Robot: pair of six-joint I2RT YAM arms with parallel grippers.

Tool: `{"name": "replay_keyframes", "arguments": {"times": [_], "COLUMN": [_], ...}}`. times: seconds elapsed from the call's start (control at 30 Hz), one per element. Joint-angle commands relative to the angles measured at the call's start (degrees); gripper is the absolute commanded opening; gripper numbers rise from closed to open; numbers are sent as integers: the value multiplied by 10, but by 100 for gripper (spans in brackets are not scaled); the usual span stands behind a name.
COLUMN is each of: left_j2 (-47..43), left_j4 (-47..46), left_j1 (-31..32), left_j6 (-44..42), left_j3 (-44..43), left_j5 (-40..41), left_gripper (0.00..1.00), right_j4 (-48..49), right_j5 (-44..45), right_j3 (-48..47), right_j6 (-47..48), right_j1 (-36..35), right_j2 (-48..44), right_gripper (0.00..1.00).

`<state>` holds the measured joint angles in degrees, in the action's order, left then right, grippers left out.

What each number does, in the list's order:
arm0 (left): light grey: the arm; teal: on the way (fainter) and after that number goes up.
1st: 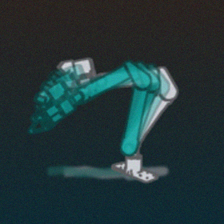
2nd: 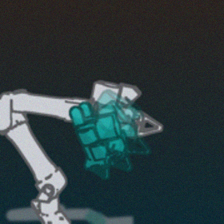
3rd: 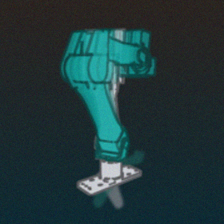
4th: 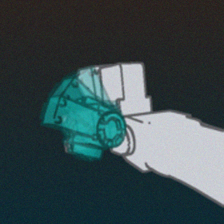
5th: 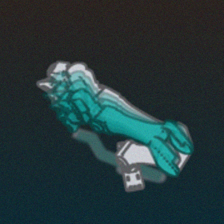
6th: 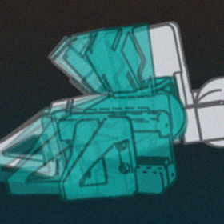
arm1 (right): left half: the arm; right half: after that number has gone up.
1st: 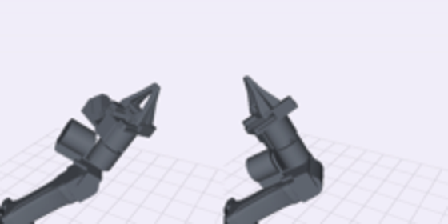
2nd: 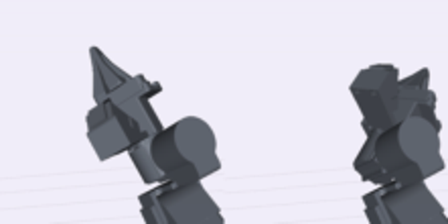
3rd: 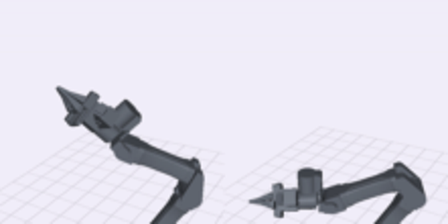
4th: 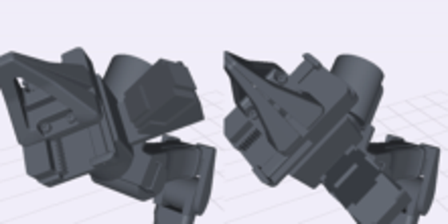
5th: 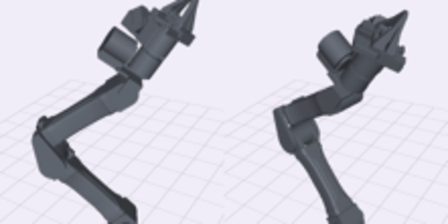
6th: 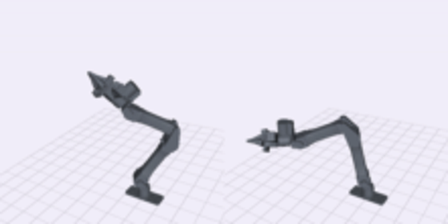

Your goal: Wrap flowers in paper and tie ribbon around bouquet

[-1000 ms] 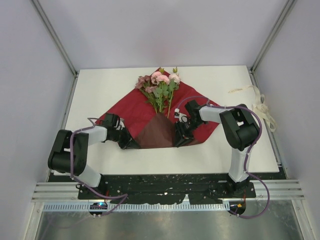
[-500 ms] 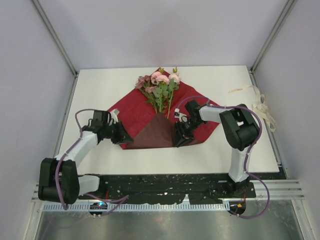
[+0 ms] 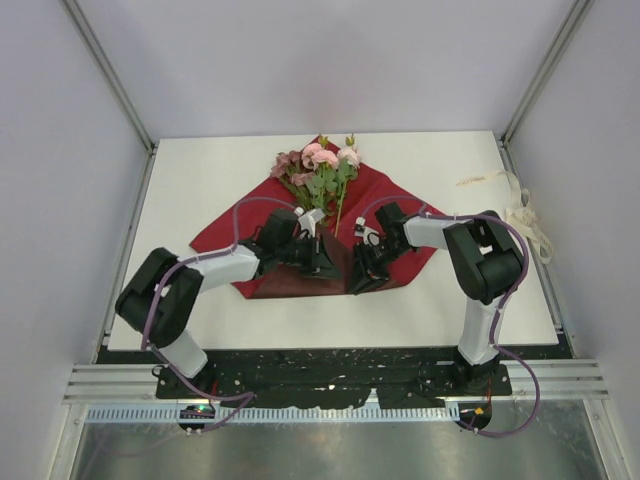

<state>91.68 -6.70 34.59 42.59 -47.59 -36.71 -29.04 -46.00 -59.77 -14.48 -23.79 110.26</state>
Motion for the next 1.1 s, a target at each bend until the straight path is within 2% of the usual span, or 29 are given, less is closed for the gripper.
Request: {"name": "replay_keyframes", "arguments": {"times": [0.0, 0.2, 0.43, 0.67, 0.77, 0.97, 1.07], "left_j2": [52, 119, 148, 175, 178, 174, 135], "left_j4": [-67, -44, 50, 128, 129, 129, 73], "left_j1": [6, 10, 14, 10, 10, 12, 17], "left_j6": [30, 17, -24, -61, -69, -80, -62], "left_j3": [-19, -48, -51, -69, -79, -98, -78], "left_j5": [8, 30, 74, 105, 110, 88, 53], "left_gripper": [0, 0, 0, 0, 0, 0, 0], "right_j4": [14, 5, 1, -58, -85, -95, -95], "right_j5": [104, 113, 107, 109, 112, 135, 137], "right_j3": [11, 1, 6, 7, 8, 18, 18], "right_j6": [13, 17, 18, 40, 57, 65, 66], "right_j1": [0, 1, 5, 65, 95, 100, 101], "right_j2": [-4, 11, 8, -22, -29, -11, -4], "right_gripper": [35, 36, 37, 40, 40, 40, 40]}}
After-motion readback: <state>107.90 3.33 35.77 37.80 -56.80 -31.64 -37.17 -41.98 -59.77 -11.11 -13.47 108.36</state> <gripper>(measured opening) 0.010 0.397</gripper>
